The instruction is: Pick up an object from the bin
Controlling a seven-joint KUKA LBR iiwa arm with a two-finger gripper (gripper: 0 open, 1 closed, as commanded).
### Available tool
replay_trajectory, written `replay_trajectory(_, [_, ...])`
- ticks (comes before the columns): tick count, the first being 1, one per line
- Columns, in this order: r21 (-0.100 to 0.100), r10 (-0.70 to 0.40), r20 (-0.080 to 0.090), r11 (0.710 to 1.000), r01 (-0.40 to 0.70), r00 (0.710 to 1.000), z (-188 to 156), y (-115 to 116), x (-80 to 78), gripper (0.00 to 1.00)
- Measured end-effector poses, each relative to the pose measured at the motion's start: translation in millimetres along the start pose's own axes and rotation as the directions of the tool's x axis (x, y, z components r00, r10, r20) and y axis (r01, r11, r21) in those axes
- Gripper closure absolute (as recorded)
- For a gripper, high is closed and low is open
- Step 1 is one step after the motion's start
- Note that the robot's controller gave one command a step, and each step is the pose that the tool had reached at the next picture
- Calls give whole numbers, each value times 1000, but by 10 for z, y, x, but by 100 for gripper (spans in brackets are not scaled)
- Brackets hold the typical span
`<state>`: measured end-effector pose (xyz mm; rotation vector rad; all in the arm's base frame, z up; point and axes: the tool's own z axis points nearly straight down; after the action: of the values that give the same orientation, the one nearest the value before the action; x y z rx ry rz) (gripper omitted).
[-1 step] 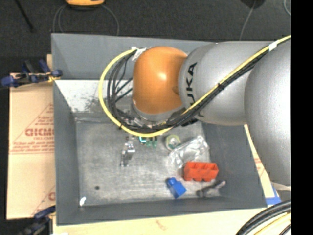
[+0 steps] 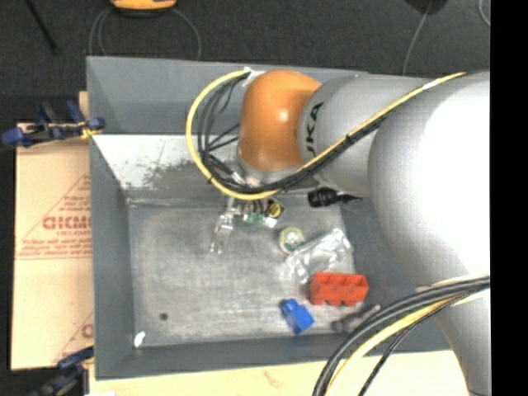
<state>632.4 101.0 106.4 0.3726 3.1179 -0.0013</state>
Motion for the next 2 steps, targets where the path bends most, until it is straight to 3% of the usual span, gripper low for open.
replay_trajectory(1, [-1,-288,-1,957,288,957,143,154,424,0])
replay_trajectory(2, [-6,-168,10,986,168,986,316,-284,-127,0])
